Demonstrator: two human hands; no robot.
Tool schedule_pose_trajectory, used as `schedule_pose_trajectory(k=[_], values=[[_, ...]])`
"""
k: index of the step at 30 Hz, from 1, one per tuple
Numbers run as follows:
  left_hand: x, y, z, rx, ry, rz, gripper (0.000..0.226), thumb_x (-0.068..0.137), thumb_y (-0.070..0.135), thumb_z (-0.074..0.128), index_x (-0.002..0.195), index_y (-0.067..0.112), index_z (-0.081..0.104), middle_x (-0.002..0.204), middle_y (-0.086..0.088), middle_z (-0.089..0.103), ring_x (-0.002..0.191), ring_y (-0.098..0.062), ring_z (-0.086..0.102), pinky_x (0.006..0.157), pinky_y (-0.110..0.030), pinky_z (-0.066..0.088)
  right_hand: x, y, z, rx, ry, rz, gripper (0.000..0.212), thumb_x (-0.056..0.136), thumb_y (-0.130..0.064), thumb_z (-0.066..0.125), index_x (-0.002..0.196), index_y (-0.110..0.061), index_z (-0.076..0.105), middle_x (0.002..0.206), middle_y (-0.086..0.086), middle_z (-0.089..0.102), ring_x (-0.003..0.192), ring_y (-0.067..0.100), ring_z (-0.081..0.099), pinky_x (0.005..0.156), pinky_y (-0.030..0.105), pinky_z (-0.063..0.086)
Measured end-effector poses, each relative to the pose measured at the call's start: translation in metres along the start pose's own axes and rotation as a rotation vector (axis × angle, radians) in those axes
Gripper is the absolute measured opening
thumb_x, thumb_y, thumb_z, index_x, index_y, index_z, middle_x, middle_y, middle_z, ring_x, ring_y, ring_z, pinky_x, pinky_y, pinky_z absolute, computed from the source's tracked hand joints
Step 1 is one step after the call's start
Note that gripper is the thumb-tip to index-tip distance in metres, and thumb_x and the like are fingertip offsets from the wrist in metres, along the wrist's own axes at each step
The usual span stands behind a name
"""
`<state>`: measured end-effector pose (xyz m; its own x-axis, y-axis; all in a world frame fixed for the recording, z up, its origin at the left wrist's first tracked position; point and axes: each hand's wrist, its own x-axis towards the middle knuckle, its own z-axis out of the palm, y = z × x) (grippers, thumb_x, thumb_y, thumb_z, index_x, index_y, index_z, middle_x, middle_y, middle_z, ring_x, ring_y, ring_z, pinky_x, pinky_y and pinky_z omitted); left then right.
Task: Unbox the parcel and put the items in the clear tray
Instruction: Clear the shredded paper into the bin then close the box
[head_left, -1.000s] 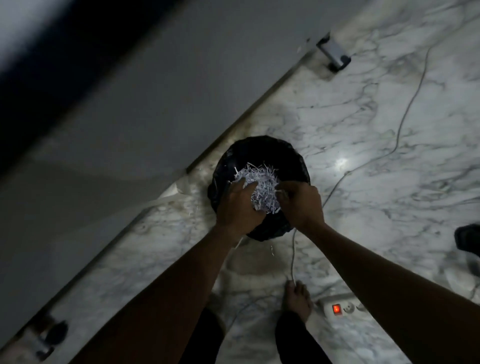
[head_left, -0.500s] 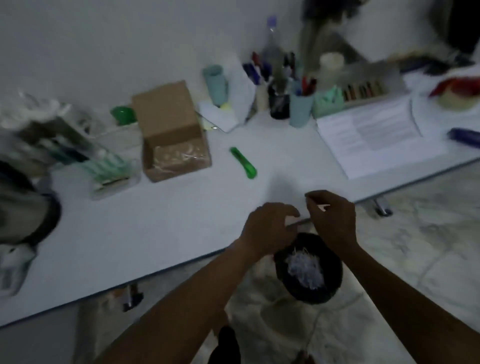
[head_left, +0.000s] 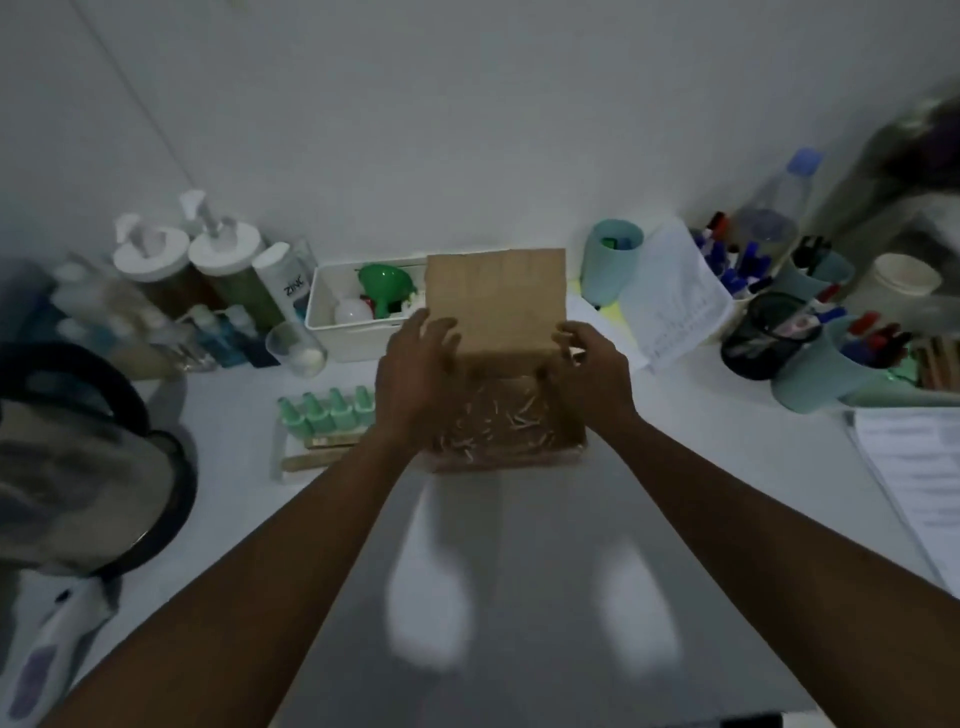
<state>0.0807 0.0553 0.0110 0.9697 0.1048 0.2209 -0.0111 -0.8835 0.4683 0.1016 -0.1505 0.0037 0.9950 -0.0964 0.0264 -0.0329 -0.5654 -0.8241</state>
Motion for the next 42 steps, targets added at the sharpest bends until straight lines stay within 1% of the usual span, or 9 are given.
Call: schedule_pose_trajectory(k=[7, 11, 15, 19, 22, 25, 32, 35, 42], values=[[0.057, -0.036, 0.022, -0.311, 0.0, -0.118, 0.057, 0.089, 0.022, 0.064, 0.142, 0.014, 0.045, 0.13, -0.012, 0.06, 0.118, -0.029, 0.057, 0.096, -0.043, 0.049, 0.072, 0.008, 0.049, -0.024, 0.076, 0.203, 0.065, 0.093, -0.037, 0.051, 0.152, -0.021, 0.028, 0.15, 0.007, 0.044, 0.135, 0.03, 0.044, 0.112, 0.049, 0.037], [0.06, -0.038, 0.022, -0.508, 0.057, -0.232, 0.063, 0.087, 0.01, 0.065, 0.146, 0.017, 0.042, 0.119, -0.009, 0.067, 0.102, -0.026, 0.066, 0.087, -0.039, 0.054, 0.077, 0.007, 0.046, 0.025, 0.131, 0.204, 0.049, 0.093, -0.037, 0.051, 0.141, -0.025, 0.047, 0.129, 0.005, 0.064, 0.113, 0.024, 0.061, 0.097, 0.047, 0.052], [0.051, -0.036, 0.014, -0.603, 0.086, -0.262, 0.055, 0.081, 0.008, 0.07, 0.133, 0.021, 0.057, 0.108, -0.001, 0.071, 0.091, -0.016, 0.069, 0.079, -0.033, 0.057, 0.066, 0.008, 0.033, 0.118, 0.12, 0.158, 0.036, 0.094, -0.033, 0.055, 0.128, -0.024, 0.06, 0.118, -0.002, 0.068, 0.098, 0.012, 0.063, 0.075, 0.02, 0.052], [0.024, -0.04, -0.001, -0.661, 0.036, -0.127, 0.026, 0.085, 0.008, 0.068, 0.11, 0.012, 0.073, 0.096, 0.007, 0.074, 0.092, -0.008, 0.07, 0.084, -0.03, 0.057, 0.042, 0.01, 0.004, 0.383, 0.022, 0.249, 0.029, 0.085, -0.016, 0.054, 0.103, -0.028, 0.074, 0.104, -0.01, 0.073, 0.098, 0.011, 0.065, 0.08, 0.027, 0.052], [-0.009, -0.048, -0.008, -0.745, -0.037, -0.11, 0.025, 0.088, 0.014, 0.055, 0.102, 0.018, 0.075, 0.094, 0.019, 0.074, 0.093, 0.004, 0.066, 0.087, -0.018, 0.05, 0.017, 0.023, -0.015, 0.525, -0.078, 0.408, 0.034, 0.079, -0.032, 0.052, 0.1, -0.03, 0.078, 0.11, -0.013, 0.073, 0.109, 0.013, 0.062, 0.088, 0.034, 0.046], [-0.038, -0.047, -0.001, -0.66, -0.107, -0.073, 0.025, 0.096, 0.017, 0.052, 0.101, 0.01, 0.076, 0.111, 0.001, 0.073, 0.099, 0.006, 0.064, 0.09, -0.018, 0.047, -0.004, 0.039, -0.018, 0.613, -0.136, 0.53, 0.039, 0.082, -0.048, 0.053, 0.106, -0.028, 0.076, 0.11, -0.012, 0.074, 0.107, 0.016, 0.062, 0.09, 0.036, 0.048], [-0.068, -0.028, 0.023, -0.637, -0.222, -0.422, 0.07, 0.089, 0.015, 0.066, 0.151, 0.017, 0.033, 0.121, 0.018, 0.049, 0.101, 0.0, 0.057, 0.085, -0.02, 0.048, -0.032, 0.057, 0.005, 0.239, -0.141, 0.396, 0.051, 0.088, -0.023, 0.069, 0.136, -0.024, 0.053, 0.109, 0.005, 0.063, 0.089, 0.015, 0.064, 0.063, 0.022, 0.051], [-0.074, -0.027, 0.032, -0.489, -0.228, -0.406, 0.044, 0.088, 0.016, 0.059, 0.132, 0.016, 0.054, 0.096, 0.013, 0.067, 0.08, -0.002, 0.061, 0.067, -0.021, 0.045, -0.039, 0.056, 0.013, 0.174, -0.118, 0.368, 0.015, 0.09, -0.023, 0.065, 0.103, -0.019, 0.071, 0.084, 0.005, 0.069, 0.071, 0.015, 0.061, 0.057, 0.023, 0.047], [-0.09, -0.007, 0.03, -0.577, -0.114, -0.373, 0.028, 0.09, 0.018, 0.054, 0.116, 0.028, 0.061, 0.101, 0.005, 0.071, 0.092, -0.018, 0.067, 0.08, -0.038, 0.057, -0.061, 0.054, -0.002, 0.258, -0.03, 0.304, 0.019, 0.089, -0.012, 0.065, 0.106, -0.019, 0.071, 0.078, -0.01, 0.067, 0.065, 0.001, 0.062, 0.052, 0.011, 0.048]])
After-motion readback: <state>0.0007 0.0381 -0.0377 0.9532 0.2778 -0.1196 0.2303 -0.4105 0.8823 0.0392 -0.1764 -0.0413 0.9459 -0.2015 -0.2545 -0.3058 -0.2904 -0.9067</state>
